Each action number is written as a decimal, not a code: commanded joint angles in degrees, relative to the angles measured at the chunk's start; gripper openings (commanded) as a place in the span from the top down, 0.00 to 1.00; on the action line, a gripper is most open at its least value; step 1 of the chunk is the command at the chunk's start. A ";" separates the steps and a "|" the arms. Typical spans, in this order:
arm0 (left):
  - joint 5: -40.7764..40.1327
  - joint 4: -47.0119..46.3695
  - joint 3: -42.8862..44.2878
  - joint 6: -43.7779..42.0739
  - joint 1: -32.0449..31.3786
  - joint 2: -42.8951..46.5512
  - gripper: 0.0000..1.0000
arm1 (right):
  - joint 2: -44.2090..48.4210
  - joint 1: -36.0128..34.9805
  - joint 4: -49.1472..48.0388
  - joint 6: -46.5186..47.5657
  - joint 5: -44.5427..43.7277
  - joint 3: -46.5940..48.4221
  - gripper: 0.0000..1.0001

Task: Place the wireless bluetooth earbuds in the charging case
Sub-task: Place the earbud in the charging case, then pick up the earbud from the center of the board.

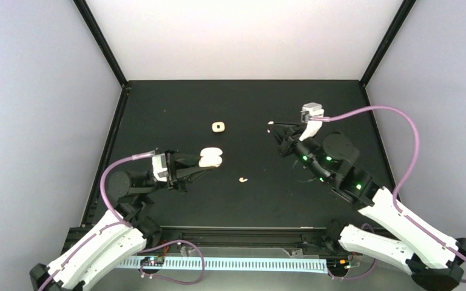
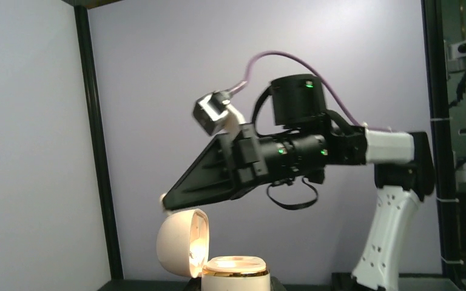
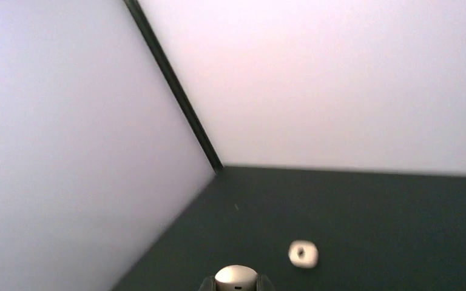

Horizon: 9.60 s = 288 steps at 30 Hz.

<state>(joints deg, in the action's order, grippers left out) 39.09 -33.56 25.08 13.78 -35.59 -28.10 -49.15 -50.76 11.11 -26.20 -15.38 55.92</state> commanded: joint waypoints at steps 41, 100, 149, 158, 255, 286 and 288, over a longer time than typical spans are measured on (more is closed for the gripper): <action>-19.68 -30.56 38.55 -5.18 -20.66 -53.56 0.98 | 5.36 -0.22 -17.98 14.67 19.08 8.93 0.93; -18.44 -26.58 35.91 -13.34 -22.77 -48.74 0.98 | 3.53 -0.32 -14.37 15.91 16.70 9.25 0.93; -20.69 -31.28 33.36 -8.54 -22.77 -48.13 0.98 | 5.36 -0.28 -4.96 14.82 8.91 15.73 0.61; -20.28 -31.34 32.10 -8.57 -22.74 -47.25 0.98 | 1.32 -0.27 0.02 15.30 9.06 19.97 0.61; -33.93 11.13 -3.63 -16.53 -21.45 18.23 0.98 | -49.70 -2.06 10.77 3.40 6.97 -4.07 0.75; -35.36 14.24 -3.99 -16.24 -21.45 21.54 0.98 | -55.09 -6.34 26.76 6.27 6.05 17.18 0.60; -35.63 14.38 -4.07 -16.33 -21.45 21.89 0.99 | -56.21 -6.13 27.16 6.56 5.66 17.89 0.59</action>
<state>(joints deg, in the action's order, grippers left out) 4.89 -20.08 21.02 -2.39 -57.34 -7.44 -102.98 -57.14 33.87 -21.56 -7.81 72.16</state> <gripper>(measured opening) 0.192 0.405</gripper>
